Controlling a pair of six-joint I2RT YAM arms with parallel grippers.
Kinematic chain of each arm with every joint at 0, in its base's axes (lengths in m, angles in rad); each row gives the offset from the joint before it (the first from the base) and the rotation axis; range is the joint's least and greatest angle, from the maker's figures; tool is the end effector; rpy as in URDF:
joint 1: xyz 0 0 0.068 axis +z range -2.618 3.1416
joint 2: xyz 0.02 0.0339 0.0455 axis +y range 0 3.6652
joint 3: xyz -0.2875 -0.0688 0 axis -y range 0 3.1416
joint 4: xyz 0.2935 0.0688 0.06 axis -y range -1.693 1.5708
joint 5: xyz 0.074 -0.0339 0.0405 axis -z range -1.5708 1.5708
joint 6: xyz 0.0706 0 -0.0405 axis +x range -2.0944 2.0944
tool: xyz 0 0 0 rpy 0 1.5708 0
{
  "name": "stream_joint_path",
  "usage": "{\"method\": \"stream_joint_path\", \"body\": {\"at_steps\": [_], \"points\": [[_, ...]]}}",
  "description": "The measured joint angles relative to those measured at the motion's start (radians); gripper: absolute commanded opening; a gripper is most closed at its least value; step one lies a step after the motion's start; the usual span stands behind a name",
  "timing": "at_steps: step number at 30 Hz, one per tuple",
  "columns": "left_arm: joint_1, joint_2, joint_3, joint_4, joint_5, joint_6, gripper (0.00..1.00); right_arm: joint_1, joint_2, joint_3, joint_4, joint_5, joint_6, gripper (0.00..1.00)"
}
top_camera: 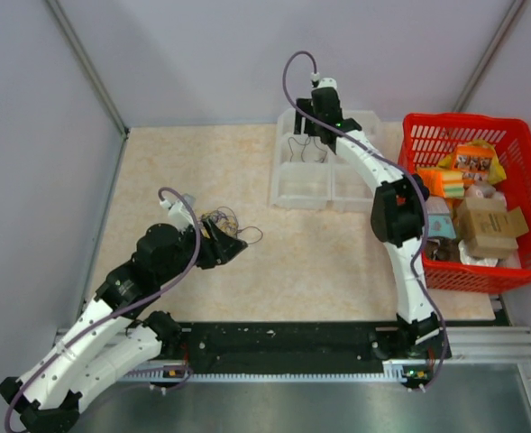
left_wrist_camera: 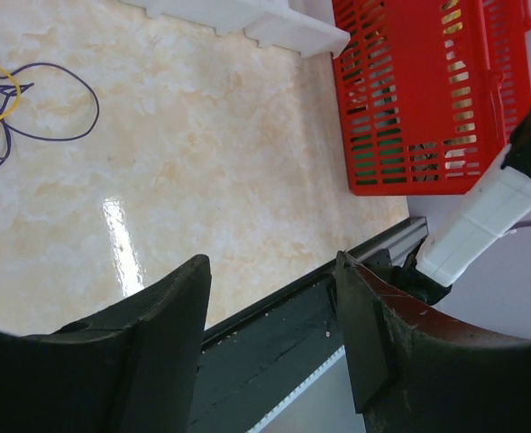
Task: Untangle the cables
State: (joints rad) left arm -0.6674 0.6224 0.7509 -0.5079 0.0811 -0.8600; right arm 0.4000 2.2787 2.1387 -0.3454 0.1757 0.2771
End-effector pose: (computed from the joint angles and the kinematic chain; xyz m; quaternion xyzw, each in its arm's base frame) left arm 0.1566 -0.1307 0.3248 -0.0569 0.8254 -0.4120 0.3817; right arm 0.5877 0.2351 0.2834 -0.0072 0.8542 0.1000 0.5102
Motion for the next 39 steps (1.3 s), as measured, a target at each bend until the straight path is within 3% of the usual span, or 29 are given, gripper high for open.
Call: {"method": "stream_joint_path", "body": {"at_steps": [6, 11, 14, 17, 26, 30, 39], "points": [[0.000, -0.047, -0.011, -0.003, -0.005, 0.005, 0.62, -0.005, 0.139, 0.094, -0.005, 0.045, -0.079, 0.79], [0.000, -0.044, -0.011, -0.005, -0.003, 0.019, 0.62, -0.011, 0.221, 0.162, 0.010, 0.050, -0.146, 0.72], [0.000, -0.044, -0.011, -0.005, -0.004, 0.026, 0.63, -0.012, 0.233, 0.174, 0.023, 0.051, -0.180, 0.61], [0.000, -0.044, -0.011, -0.005, -0.004, 0.030, 0.63, -0.012, 0.234, 0.174, 0.027, 0.050, -0.196, 0.42], [0.000, -0.043, -0.011, -0.005, -0.003, 0.047, 0.63, -0.012, 0.234, 0.174, 0.027, 0.074, -0.279, 0.20], [0.000, -0.043, -0.011, -0.004, -0.002, 0.047, 0.63, -0.012, 0.234, 0.174, 0.024, 0.082, -0.358, 0.00], [0.000, -0.044, -0.011, 0.000, 0.001, 0.047, 0.63, -0.013, 0.215, 0.150, 0.022, -0.005, -0.374, 0.00]]}}
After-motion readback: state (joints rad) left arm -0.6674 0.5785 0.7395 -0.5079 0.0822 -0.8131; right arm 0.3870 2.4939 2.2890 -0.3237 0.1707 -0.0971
